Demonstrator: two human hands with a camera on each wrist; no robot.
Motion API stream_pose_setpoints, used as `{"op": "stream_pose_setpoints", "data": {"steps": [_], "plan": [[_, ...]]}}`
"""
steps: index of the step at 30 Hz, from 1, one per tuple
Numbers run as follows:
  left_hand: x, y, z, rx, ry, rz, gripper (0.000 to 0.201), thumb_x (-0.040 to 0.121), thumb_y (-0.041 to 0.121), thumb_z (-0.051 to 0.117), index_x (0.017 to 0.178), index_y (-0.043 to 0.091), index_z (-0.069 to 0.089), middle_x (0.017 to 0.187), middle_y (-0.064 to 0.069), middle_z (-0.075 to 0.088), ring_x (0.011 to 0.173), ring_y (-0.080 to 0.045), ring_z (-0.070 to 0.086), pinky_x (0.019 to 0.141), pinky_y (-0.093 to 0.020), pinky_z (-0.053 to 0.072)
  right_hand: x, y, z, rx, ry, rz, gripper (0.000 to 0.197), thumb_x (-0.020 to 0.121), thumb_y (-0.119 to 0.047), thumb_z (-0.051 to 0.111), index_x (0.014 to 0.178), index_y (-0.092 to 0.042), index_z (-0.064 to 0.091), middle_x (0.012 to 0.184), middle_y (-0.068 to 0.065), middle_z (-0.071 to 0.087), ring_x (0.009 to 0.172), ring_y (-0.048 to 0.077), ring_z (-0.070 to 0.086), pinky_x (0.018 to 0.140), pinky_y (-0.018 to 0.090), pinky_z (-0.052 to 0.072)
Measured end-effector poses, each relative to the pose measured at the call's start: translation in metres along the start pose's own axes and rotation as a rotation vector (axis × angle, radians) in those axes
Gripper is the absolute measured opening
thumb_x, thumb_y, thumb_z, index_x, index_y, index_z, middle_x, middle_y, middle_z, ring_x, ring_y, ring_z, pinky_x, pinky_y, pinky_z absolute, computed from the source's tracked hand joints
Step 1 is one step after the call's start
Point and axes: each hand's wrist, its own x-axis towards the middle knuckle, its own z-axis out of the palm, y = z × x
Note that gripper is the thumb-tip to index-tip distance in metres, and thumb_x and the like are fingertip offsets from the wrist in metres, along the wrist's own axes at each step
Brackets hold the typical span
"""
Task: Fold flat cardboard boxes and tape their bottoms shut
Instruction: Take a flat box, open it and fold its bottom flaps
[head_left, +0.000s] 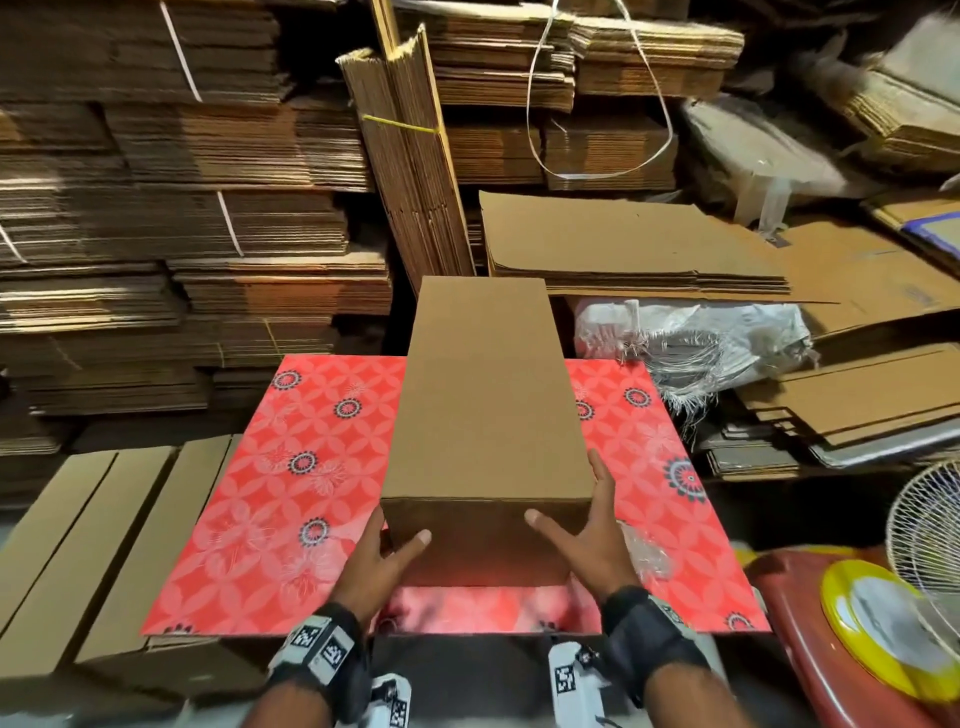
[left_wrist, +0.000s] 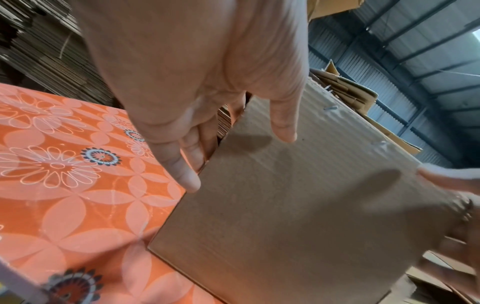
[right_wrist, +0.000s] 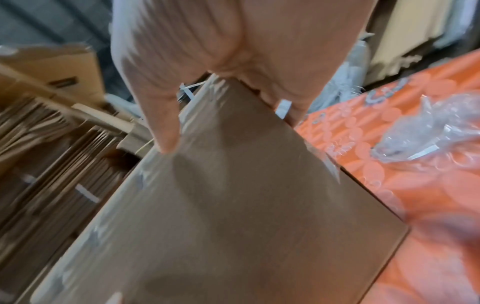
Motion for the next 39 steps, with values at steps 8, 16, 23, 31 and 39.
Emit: {"op": "stream_pose_setpoints", "data": {"steps": [8,16,23,31,39], "plan": [[0.006,-0.007,0.000,0.055,-0.064,-0.050,0.081,0.084,0.029,0.082,0.149,0.038,0.035,0.143,0.013,0.056,0.133,-0.011,0.051,0.113,-0.046,0.039,-0.006,0.043,0.000,0.054,-0.113,0.272,0.117,0.062,-0.047,0.091,0.157,-0.031,0.024,0.159,-0.006,0.039,0.146,0.020,0.038,0.121,0.048,0.032],[0.008,-0.014,-0.002,0.068,-0.066,-0.107,0.076,0.086,0.004,0.066,0.148,0.028,0.029,0.143,-0.008,0.051,0.127,-0.025,0.053,0.096,-0.036,0.052,-0.015,0.018,0.001,0.022,-0.051,0.152,0.101,0.064,-0.053,0.085,0.151,-0.043,0.034,0.150,-0.010,0.052,0.136,0.018,0.051,0.115,0.042,0.041],[-0.012,-0.029,0.035,-0.474,0.072,-0.294,0.061,0.062,-0.006,0.058,0.120,0.013,0.051,0.092,-0.016,0.063,0.077,-0.028,0.062,0.067,-0.035,0.047,-0.020,-0.064,0.027,-0.646,0.204,-0.598,0.073,0.084,-0.052,0.063,0.152,-0.036,0.040,0.158,-0.010,0.041,0.147,0.014,0.036,0.115,0.048,0.029],[-0.010,-0.052,0.056,-0.732,0.133,-0.432,0.039,0.067,-0.020,0.036,0.096,-0.003,0.055,0.074,-0.015,0.046,0.063,-0.022,0.044,0.052,-0.031,0.042,-0.023,-0.096,0.066,-1.099,0.005,-0.718,0.083,0.073,-0.038,0.068,0.151,-0.031,0.041,0.151,-0.001,0.049,0.141,0.022,0.046,0.112,0.047,0.029],[-0.008,-0.035,0.019,-0.124,0.061,-0.271,0.049,0.082,-0.013,0.056,0.123,0.014,0.050,0.122,-0.005,0.062,0.094,-0.026,0.067,0.086,-0.048,0.058,0.002,-0.052,0.099,-1.279,-0.262,-0.550,0.101,0.069,-0.029,0.077,0.159,-0.026,0.031,0.164,0.000,0.035,0.149,0.026,0.037,0.114,0.056,0.032]]}}
